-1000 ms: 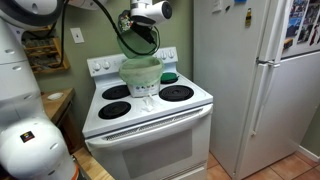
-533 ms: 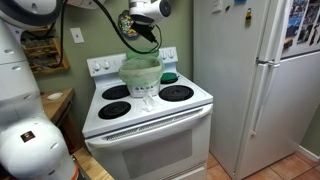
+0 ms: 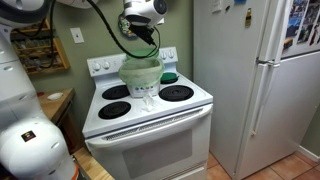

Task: Open the lid on the bin

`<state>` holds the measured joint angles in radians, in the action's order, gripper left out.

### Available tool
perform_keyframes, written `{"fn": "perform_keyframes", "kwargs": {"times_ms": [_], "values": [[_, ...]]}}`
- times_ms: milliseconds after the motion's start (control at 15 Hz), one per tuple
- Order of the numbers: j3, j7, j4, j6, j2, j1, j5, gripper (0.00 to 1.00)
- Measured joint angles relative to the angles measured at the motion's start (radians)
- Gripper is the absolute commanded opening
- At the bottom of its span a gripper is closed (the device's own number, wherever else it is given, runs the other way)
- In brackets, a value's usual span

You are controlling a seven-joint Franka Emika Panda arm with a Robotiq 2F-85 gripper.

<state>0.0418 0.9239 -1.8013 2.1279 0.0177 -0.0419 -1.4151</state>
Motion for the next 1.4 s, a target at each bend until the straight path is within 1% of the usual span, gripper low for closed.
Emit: {"fn": "perform_keyframes", "kwargs": {"times_ms": [200,467,600,800,933,1067,1267,1400], "values": [[0.004,-0.117,-0.116,0.063,0.087,0.0,0.128,1.0],[0.006,-0.253,-0.294,0.143,0.219,0.005,0.338,1.0],[0.006,-0.33,-0.371,0.162,0.266,0.013,0.452,1.0],[0.004,-0.463,-0.463,0.16,0.314,0.027,0.637,1.0],[-0.005,-0.543,-0.507,0.13,0.329,0.036,0.747,1.0],[-0.024,-0.603,-0.54,0.069,0.33,0.038,0.836,1.0],[-0.05,-0.668,-0.577,-0.038,0.322,0.039,0.942,1.0],[-0.061,-0.686,-0.599,-0.102,0.312,0.04,0.999,1.0]]}}
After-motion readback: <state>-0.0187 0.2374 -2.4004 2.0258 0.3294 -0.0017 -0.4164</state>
